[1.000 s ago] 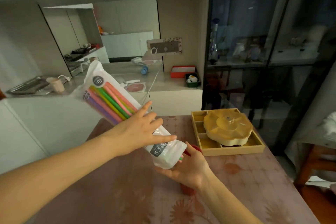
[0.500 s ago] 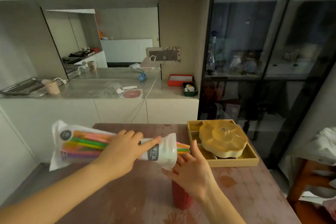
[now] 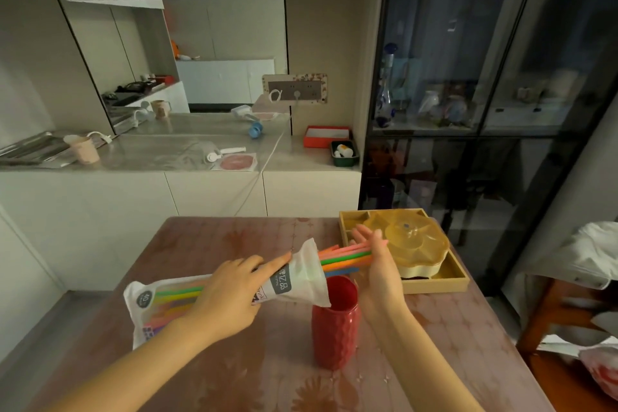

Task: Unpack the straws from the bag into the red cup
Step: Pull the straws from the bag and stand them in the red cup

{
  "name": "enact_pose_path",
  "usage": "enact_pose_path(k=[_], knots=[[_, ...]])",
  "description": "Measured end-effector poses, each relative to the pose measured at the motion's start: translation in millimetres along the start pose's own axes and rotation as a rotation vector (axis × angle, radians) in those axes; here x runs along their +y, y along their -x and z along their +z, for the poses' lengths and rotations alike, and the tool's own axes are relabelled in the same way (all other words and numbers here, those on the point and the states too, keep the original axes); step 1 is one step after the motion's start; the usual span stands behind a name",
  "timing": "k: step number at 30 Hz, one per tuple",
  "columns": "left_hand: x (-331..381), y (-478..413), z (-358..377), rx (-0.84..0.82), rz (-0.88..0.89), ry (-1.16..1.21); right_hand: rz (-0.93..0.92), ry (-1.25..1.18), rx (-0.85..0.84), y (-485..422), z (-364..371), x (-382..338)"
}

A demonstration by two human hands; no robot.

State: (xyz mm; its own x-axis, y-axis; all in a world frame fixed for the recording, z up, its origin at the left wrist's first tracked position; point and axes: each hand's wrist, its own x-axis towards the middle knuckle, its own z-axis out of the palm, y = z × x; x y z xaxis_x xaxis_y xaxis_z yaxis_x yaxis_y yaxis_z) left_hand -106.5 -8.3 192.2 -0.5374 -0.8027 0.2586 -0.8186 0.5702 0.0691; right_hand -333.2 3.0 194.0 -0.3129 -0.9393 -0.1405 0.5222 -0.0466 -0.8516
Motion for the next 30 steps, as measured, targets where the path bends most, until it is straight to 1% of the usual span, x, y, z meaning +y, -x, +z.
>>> enact_pose_path(k=[2, 4, 7, 9, 12, 13, 15, 17, 19, 21, 23, 26, 30], knots=[[0.4, 1.4, 7.6, 0.005, -0.025, 0.057, -0.035, -0.022, -0.001, -4.0, -2.7, -8.6], [4.7, 1.7, 15.2, 0.027, -0.046, 0.124, -0.010, -0.010, -0.024, -6.6, -2.4, -12.9], [12.0, 0.7, 27.0, 0.064, -0.068, 0.233, -0.001, 0.122, -0.060, -11.3, 0.5, -15.4], [15.9, -1.0, 33.7, 0.082, -0.087, 0.333, -0.035, 0.175, -0.083, -11.7, 6.2, -21.5], [20.6, -3.0, 39.9, 0.121, -0.129, 0.502, -0.138, 0.218, -0.157, -12.6, 21.3, -40.2], [21.3, -3.0, 41.0, 0.133, -0.139, 0.540, -0.164, 0.200, -0.185, -14.0, 26.5, -47.7], [19.5, -2.3, 42.4, 0.168, -0.151, 0.599, -0.165, 0.079, -0.216, -14.7, 36.7, -64.1], [15.1, -1.7, 42.6, 0.207, -0.164, 0.630, -0.192, -0.031, -0.166, -15.7, 46.0, -78.5], [10.5, -1.8, 43.5, 0.218, -0.166, 0.621, -0.275, -0.018, -0.091, -16.3, 52.9, -89.1], [8.1, -1.7, 44.8, 0.215, -0.162, 0.606, -0.358, 0.099, -0.091, -16.6, 56.3, -95.1], [7.9, -1.1, 45.6, 0.221, -0.164, 0.620, -0.357, 0.166, -0.142, -16.9, 59.1, -99.4], [8.9, -2.2, 47.3, 0.238, -0.179, 0.711, -0.296, 0.012, -0.182, -15.2, 63.7, -104.5], [5.6, -5.7, 52.0, 0.252, -0.204, 0.757, -0.315, -0.112, -0.116, -18.4, 67.1, -110.4]])
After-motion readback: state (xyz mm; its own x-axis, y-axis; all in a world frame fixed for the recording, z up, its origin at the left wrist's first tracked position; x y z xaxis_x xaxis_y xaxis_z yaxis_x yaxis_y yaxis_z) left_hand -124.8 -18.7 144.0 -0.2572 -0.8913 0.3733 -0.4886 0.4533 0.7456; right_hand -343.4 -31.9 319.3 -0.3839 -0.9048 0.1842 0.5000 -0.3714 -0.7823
